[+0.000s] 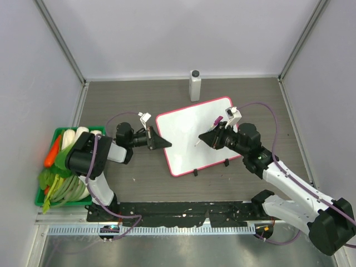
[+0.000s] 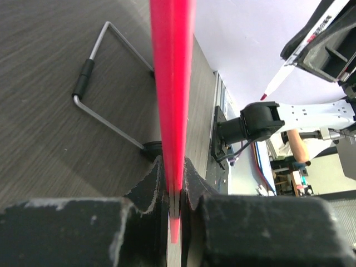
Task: Write a sentence on the whiteboard
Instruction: Move the whiteboard stand to the corner of the board.
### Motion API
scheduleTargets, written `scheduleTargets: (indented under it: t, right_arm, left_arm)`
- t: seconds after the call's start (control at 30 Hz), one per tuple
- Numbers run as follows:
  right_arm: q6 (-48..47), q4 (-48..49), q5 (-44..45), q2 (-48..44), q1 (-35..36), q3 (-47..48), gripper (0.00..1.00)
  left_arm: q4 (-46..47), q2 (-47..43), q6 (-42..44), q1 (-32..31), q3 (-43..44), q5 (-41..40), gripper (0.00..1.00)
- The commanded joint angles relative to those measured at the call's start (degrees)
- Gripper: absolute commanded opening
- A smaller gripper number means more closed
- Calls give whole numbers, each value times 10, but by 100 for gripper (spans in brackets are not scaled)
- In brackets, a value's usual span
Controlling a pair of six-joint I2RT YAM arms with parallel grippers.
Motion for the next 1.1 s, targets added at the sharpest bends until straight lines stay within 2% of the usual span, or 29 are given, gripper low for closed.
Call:
scheduleTargets:
  t: [0.0, 0.33, 0.53, 0.73, 0.8, 0.83, 0.9, 1.07]
  right_arm:
    - [-13, 10, 11, -18, -2, 19, 1]
    - [-23, -2, 12, -23, -2, 27, 1]
    - [-26, -5, 15, -23, -3, 27, 1]
    - [-27, -7, 18, -22, -3, 27, 1]
    - [-27, -8, 17, -23, -3, 27, 1]
    - [-28, -9, 17, -23, -2, 28, 1]
    - [-27, -10, 17, -26, -3, 28, 1]
    - [-31, -15, 20, -31, -2, 28, 1]
  left_arm:
    - [38, -28, 5, -32, -18, 33, 0]
    - [35, -51, -1, -53, -28, 51, 0]
    - [23, -34, 1, -55, -25, 71, 0]
    - [-15, -30, 13, -54, -14, 42, 0]
    - [-87, -41, 43, -54, -2, 7, 12]
    - [-123, -48, 64, -54, 1, -10, 23]
    - [-171, -70, 98, -55, 6, -47, 36]
    - [-240, -128, 135, -54, 8, -104, 60]
